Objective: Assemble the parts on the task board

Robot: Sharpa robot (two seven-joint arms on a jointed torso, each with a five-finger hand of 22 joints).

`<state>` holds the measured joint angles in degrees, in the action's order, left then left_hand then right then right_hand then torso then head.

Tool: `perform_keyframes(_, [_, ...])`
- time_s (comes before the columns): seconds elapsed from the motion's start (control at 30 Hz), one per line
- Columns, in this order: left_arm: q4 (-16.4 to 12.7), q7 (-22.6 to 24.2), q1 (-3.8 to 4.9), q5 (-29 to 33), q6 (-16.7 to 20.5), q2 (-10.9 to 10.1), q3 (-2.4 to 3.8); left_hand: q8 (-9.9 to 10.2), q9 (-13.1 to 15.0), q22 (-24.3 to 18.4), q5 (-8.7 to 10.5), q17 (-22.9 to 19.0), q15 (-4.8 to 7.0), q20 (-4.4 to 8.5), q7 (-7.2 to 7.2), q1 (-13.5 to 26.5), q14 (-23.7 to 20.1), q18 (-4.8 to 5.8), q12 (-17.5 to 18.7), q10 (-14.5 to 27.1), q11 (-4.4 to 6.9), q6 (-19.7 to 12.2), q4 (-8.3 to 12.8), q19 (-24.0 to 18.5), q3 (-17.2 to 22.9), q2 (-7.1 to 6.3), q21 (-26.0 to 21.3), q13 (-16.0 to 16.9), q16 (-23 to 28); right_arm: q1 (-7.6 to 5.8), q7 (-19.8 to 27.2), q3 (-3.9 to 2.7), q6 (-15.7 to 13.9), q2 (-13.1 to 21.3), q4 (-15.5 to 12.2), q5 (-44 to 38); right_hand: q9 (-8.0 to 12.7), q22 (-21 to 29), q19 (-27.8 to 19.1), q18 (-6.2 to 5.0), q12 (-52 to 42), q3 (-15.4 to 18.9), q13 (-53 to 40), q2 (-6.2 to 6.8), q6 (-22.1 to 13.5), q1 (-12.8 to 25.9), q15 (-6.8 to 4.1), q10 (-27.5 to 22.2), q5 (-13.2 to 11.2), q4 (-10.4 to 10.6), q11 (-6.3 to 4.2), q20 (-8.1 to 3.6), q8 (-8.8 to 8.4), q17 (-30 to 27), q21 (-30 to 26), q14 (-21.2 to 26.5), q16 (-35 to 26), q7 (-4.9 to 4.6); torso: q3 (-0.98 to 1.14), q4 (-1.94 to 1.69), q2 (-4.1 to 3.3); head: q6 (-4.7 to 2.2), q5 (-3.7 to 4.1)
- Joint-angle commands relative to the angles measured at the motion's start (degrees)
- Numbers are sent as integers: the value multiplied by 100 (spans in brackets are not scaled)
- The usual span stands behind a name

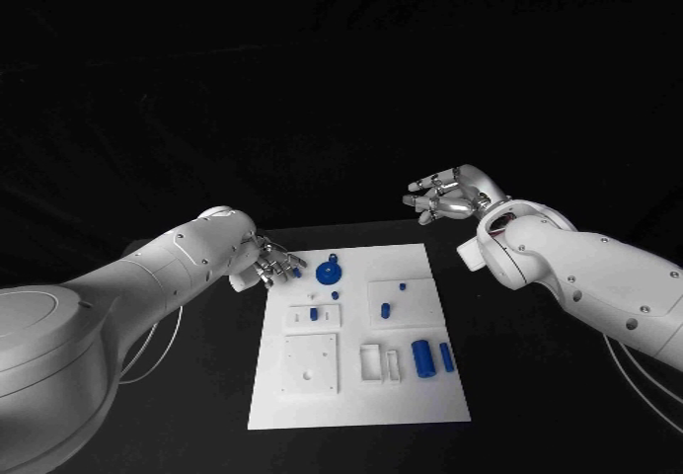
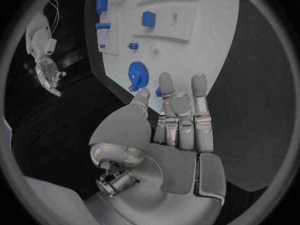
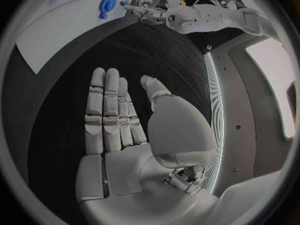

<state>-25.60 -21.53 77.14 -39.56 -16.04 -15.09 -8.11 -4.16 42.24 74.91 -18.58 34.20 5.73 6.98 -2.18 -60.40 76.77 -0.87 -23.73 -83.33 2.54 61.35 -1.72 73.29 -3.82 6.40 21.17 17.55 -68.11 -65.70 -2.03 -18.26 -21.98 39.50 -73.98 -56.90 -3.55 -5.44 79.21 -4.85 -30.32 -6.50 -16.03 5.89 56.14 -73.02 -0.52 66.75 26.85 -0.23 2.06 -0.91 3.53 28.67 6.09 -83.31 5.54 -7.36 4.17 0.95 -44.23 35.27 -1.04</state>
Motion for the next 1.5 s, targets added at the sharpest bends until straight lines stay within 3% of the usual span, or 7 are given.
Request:
perform_keyframes(0.03, [21, 4, 2, 108, 4, 21, 4, -14, 10, 103, -10, 0, 14, 1, 4, -18, -29, -57, -27, 1, 2, -20, 3, -18, 26, 56, 28, 9, -20, -1, 31, -4, 75, -7, -5, 1, 0, 5, -34, 63, 7, 27, 5, 0, -49, -65, 18, -29, 27, -13, -4, -7, -3, -4, 35, 10, -8, -7, -2, 0, 6, 10, 6])
perform_keyframes(0.4, [92, -4, 2, 113, -45, 31, 4, -17, 30, 104, -44, 7, 20, 6, 20, -115, -30, -53, -30, 2, 12, -11, 154, -20, 140, 183, 33, 11, -30, -1, 32, -4, 87, -9, -8, 1, 0, 5, -34, 63, 7, 27, 5, 0, -49, -65, 18, -29, 27, -13, -4, -7, -3, -4, 35, 10, -8, -7, -4, 4, 5, 2, 20])
perform_keyframes(0.9, [126, -27, -6, 113, -106, 71, 4, -16, 37, 105, -20, 12, 24, 11, 26, -159, -24, -50, -31, -7, 15, -2, 282, -18, 167, 185, 39, 10, -36, -1, 36, -4, 98, -23, -17, 1, -2, 20, -38, 63, 4, 27, 8, -4, -18, -64, 17, -26, 34, -12, -6, -6, -1, -9, 46, 10, -5, -5, -3, 4, 0, -1, 26])
perform_keyframes(0.97, [132, -31, -8, 113, -103, 75, 3, -16, 36, 104, 43, 13, 23, 10, 24, -126, -22, -50, -32, -9, 15, 1, 261, -17, 142, 176, 40, 10, -37, -1, 37, -4, 98, -24, -19, 1, -2, 20, -38, 63, 4, 27, 8, -4, -18, -64, 17, -26, 34, -12, -6, -6, -1, -9, 46, 10, -5, -5, -3, 4, 1, 2, 30])
perform_keyframes(1.2, [165, -46, -18, 113, -93, 91, 3, -23, 55, 103, 721, 15, 16, 5, 8, -5, -15, -56, -40, -19, 5, 14, 99, -12, -10, 147, 44, 15, -39, -1, 38, -4, 101, -27, -24, 1, -2, 20, -38, 63, 4, 27, 8, -4, -18, -64, 17, -26, 34, -12, -6, -6, -1, -9, 46, 10, -5, -5, 3, 4, -4, 8, 39])
perform_keyframes(1.5, [203, -45, -38, 113, -107, 111, 2, -18, 76, 103, 594, 17, 21, 6, 19, -196, -15, -58, -39, -18, 12, 8, 155, -12, 43, 239, 45, 16, -35, -1, 44, -4, 109, -30, -29, 1, -2, 20, -38, 63, 4, 27, 8, -4, -18, -64, 17, -26, 34, -12, -6, -6, -1, -9, 46, 10, -5, -5, -2, 0, 1, 34, 48])
